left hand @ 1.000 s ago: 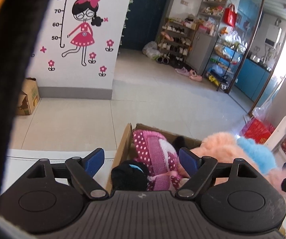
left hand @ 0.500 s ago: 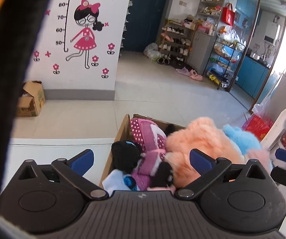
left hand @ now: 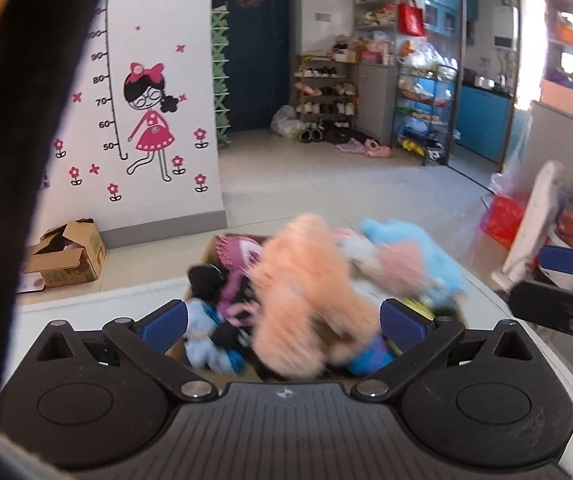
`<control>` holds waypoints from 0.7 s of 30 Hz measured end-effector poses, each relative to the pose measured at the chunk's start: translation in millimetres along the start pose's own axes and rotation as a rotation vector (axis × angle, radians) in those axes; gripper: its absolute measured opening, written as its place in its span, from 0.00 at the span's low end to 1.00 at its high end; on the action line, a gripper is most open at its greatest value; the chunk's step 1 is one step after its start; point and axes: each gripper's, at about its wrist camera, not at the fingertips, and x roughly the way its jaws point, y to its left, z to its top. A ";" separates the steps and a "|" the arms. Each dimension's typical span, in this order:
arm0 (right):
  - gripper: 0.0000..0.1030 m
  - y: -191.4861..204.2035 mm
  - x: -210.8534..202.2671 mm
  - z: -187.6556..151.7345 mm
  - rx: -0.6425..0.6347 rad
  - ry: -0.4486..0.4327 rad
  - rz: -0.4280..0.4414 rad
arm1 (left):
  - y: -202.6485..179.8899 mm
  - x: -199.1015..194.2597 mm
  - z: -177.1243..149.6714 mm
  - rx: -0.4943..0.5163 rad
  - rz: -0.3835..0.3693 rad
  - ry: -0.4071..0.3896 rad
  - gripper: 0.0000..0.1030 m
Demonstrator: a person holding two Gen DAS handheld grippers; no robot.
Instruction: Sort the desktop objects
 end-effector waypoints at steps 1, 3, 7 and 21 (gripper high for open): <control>1.00 1.6 -9.6 -3.0 0.005 -0.005 -0.004 | -6.2 -6.0 -3.7 0.009 -0.006 0.001 0.99; 1.00 4.6 -29.5 -10.1 0.017 -0.011 -0.013 | -14.7 -15.3 -12.2 0.021 -0.006 0.006 0.99; 1.00 9.1 -57.3 -22.8 0.040 -0.004 -0.036 | -27.4 -31.0 -27.6 0.034 0.024 0.020 0.99; 1.00 27.9 -120.7 -59.5 0.072 0.026 -0.069 | -52.7 -72.3 -71.3 -0.008 0.027 0.030 0.99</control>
